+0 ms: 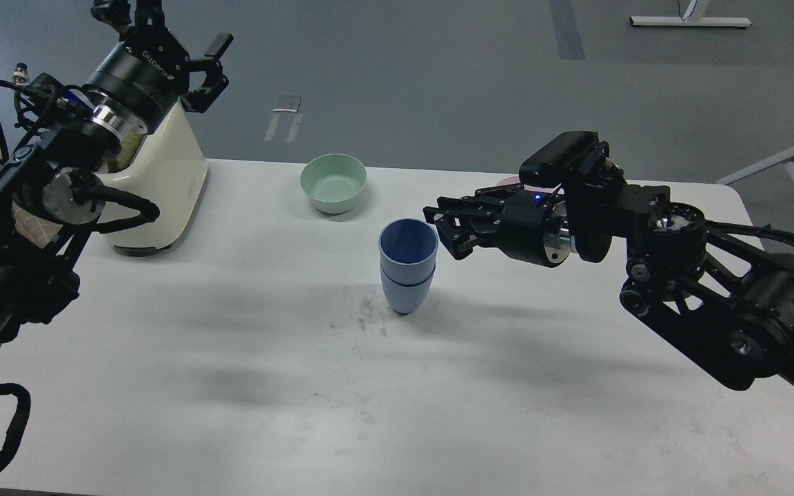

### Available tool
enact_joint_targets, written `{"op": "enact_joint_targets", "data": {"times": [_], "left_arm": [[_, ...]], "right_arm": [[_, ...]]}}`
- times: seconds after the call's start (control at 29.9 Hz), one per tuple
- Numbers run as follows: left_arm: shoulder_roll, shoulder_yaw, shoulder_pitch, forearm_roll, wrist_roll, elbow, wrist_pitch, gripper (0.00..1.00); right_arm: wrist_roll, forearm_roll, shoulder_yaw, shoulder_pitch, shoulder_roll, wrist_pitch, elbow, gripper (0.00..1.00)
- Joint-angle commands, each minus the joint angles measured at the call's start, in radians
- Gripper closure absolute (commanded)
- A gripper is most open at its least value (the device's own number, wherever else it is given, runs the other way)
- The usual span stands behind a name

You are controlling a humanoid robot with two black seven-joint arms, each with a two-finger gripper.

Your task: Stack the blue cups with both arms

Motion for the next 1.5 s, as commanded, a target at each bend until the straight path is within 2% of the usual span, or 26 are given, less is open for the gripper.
{"op": "enact_joint_targets", "data": {"times": [0.0,0.03,0.13,0.17,0.2,0.23,0.27,0.6,0.74,1.04,1.3,1.47], "left_arm": [[-0.002,0.000,-0.009,0.000,0.000,0.005,0.000,0.02],[-0.002,0.000,-0.009,0.000,0.000,0.005,0.000,0.02],[-0.002,0.000,-0.008,0.000,0.000,0.005,0.000,0.02],[-0.002,0.000,-0.008,0.000,0.000,0.005,-0.001,0.02],[-0.002,0.000,-0.008,0.000,0.000,0.005,-0.001,0.02],[-0.002,0.000,-0.008,0.000,0.000,0.004,-0.001,0.02],[-0.001,0.000,-0.008,0.000,0.000,0.002,-0.001,0.02],[0.001,0.000,-0.008,-0.004,-0.011,0.002,0.005,0.02],[0.003,0.000,-0.014,-0.006,-0.012,0.004,0.005,0.02],[0.006,-0.001,-0.018,-0.018,-0.014,0.004,0.008,0.02],[0.015,-0.010,-0.017,-0.018,-0.014,0.004,0.006,0.02],[0.009,-0.013,-0.012,-0.018,-0.014,0.004,0.008,0.02]], "right_arm": [[0.001,0.003,0.001,0.000,-0.001,0.000,0.001,0.64],[0.001,0.005,0.001,0.000,-0.001,0.000,0.002,0.62],[0.003,0.012,0.013,0.003,0.002,0.000,0.004,0.46],[0.006,0.015,0.030,0.003,0.002,0.000,0.005,0.32],[0.008,0.017,0.046,0.003,0.002,0.000,0.005,0.25],[0.008,0.025,0.088,0.000,0.003,0.000,0.005,0.10],[0.008,0.044,0.139,-0.002,0.003,0.000,0.004,0.03],[0.008,0.298,0.519,0.026,0.034,0.000,-0.059,0.00],[0.008,0.444,0.693,0.037,0.039,0.000,-0.181,0.00],[0.011,0.734,0.834,0.038,0.000,0.000,-0.407,0.00],[0.012,1.072,0.969,-0.060,-0.030,0.000,-0.521,0.00],[0.012,1.198,0.977,-0.100,-0.029,0.000,-0.559,0.00]]}}
